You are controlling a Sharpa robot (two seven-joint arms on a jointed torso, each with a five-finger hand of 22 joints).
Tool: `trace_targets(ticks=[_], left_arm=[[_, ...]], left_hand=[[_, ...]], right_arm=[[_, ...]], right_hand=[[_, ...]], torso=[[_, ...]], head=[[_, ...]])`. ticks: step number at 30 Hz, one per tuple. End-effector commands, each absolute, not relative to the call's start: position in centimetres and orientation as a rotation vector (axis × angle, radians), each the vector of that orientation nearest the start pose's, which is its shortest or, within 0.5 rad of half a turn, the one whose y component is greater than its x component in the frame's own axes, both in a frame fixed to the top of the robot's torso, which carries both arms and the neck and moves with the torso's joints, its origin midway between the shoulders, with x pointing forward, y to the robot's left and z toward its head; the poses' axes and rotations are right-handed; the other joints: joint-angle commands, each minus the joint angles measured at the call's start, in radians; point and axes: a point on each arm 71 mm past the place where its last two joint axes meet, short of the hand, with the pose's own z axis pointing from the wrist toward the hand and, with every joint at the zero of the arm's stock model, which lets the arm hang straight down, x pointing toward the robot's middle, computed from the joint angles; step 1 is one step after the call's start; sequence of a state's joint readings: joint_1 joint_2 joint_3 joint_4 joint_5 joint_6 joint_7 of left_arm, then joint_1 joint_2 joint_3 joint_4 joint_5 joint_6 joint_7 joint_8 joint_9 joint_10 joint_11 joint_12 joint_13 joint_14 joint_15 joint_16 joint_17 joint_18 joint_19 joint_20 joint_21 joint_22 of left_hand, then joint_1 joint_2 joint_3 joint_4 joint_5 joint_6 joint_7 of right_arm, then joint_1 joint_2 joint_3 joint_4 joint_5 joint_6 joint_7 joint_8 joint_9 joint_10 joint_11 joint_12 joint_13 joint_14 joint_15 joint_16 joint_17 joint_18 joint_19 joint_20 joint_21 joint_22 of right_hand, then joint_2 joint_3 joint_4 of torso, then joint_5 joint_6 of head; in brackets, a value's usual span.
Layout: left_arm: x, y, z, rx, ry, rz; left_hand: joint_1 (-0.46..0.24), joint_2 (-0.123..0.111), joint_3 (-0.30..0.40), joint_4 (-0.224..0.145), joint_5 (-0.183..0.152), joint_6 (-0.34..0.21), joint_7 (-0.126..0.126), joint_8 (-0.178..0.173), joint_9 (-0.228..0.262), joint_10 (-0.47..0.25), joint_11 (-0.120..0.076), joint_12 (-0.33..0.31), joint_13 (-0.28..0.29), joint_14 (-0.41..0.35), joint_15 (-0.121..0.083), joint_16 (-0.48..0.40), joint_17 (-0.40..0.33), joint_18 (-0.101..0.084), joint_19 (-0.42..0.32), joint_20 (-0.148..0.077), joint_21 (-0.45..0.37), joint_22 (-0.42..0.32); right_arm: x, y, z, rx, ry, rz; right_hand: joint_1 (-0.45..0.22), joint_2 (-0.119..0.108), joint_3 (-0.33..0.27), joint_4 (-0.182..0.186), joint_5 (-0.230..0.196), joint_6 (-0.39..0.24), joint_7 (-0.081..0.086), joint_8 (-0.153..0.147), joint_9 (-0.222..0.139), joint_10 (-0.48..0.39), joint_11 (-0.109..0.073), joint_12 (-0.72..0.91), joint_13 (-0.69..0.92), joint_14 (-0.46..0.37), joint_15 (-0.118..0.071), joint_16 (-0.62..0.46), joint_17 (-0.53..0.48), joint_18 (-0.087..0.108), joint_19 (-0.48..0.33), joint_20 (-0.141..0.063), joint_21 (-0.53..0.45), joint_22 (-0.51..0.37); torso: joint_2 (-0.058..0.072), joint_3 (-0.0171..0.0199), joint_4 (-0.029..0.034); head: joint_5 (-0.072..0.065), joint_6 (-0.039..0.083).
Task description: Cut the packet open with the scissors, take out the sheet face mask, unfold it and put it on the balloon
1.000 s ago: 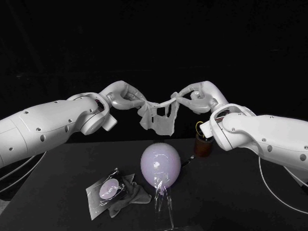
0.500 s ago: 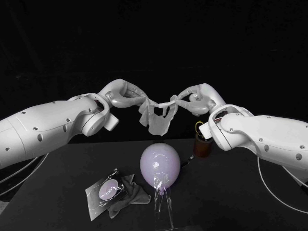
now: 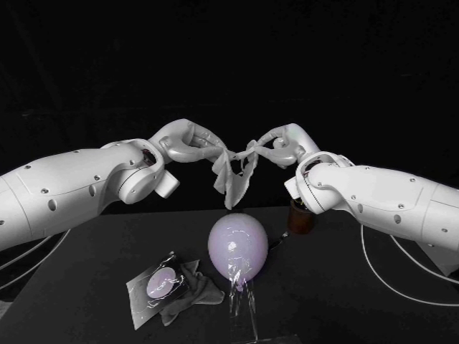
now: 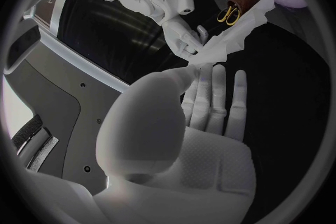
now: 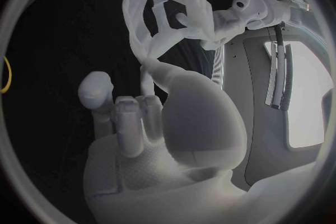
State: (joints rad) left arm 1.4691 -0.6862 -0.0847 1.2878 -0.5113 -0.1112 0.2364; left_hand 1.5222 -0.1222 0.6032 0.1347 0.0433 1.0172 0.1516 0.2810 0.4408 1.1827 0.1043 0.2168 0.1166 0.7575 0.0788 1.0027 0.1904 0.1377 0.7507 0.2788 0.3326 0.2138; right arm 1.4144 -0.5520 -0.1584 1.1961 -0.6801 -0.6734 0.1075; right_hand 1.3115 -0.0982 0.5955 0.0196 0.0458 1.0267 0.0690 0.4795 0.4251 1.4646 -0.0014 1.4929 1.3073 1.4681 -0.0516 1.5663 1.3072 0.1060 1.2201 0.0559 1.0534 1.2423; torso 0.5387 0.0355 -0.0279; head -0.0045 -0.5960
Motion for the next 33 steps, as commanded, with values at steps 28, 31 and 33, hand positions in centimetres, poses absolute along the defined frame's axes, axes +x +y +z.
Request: trace_targets(ticks=[28,31,33], left_arm=[[55.4,15.3,-6.4,-0.681,1.729,-1.443],[55.4,15.3,-6.4,-0.698,1.729,-1.434],[55.4,15.4,-6.4,-0.710,1.725,-1.428]], left_hand=[[-0.084,0.021,0.027,-0.086,0.007,-0.001,-0.006,0.000,0.192,-0.004,-0.015,0.044,0.047,0.109,-0.032,0.049,0.050,0.036,0.000,-0.058,0.282,0.196],[-0.089,0.019,0.034,-0.090,0.007,0.000,-0.006,0.000,0.194,-0.003,-0.016,0.045,0.048,0.110,-0.032,0.048,0.052,0.036,-0.006,-0.059,0.296,0.206],[-0.092,0.017,0.039,-0.092,0.007,0.001,-0.006,-0.001,0.195,-0.003,-0.016,0.046,0.049,0.111,-0.032,0.047,0.053,0.036,-0.012,-0.060,0.305,0.213]], right_arm=[[58.2,-13.0,-16.1,0.431,1.593,1.006],[58.3,-14.6,-15.7,0.484,1.512,0.997],[58.3,-15.8,-15.4,0.508,1.458,0.983]], right_hand=[[-0.132,-0.060,-0.088,0.130,0.005,-0.257,0.151,-0.197,-0.019,-0.484,0.146,-1.179,-0.695,-0.562,0.144,-0.724,-0.627,0.030,-0.449,0.106,-0.638,-0.381],[-0.101,-0.039,-0.113,0.148,0.007,-0.240,0.157,-0.218,-0.026,-0.452,0.156,-1.247,-0.807,-0.548,0.151,-0.822,-0.696,0.049,-0.427,0.134,-0.720,-0.463],[-0.075,-0.031,-0.117,0.146,0.007,-0.235,0.161,-0.232,-0.031,-0.442,0.155,-1.272,-0.857,-0.541,0.152,-0.863,-0.723,0.059,-0.414,0.148,-0.754,-0.500]], torso=[[-0.002,0.0006,-0.0021],[-0.002,0.0005,-0.0029],[-0.002,0.0004,-0.0024]], head=[[-0.003,-0.011],[-0.003,-0.009],[-0.002,-0.007]])
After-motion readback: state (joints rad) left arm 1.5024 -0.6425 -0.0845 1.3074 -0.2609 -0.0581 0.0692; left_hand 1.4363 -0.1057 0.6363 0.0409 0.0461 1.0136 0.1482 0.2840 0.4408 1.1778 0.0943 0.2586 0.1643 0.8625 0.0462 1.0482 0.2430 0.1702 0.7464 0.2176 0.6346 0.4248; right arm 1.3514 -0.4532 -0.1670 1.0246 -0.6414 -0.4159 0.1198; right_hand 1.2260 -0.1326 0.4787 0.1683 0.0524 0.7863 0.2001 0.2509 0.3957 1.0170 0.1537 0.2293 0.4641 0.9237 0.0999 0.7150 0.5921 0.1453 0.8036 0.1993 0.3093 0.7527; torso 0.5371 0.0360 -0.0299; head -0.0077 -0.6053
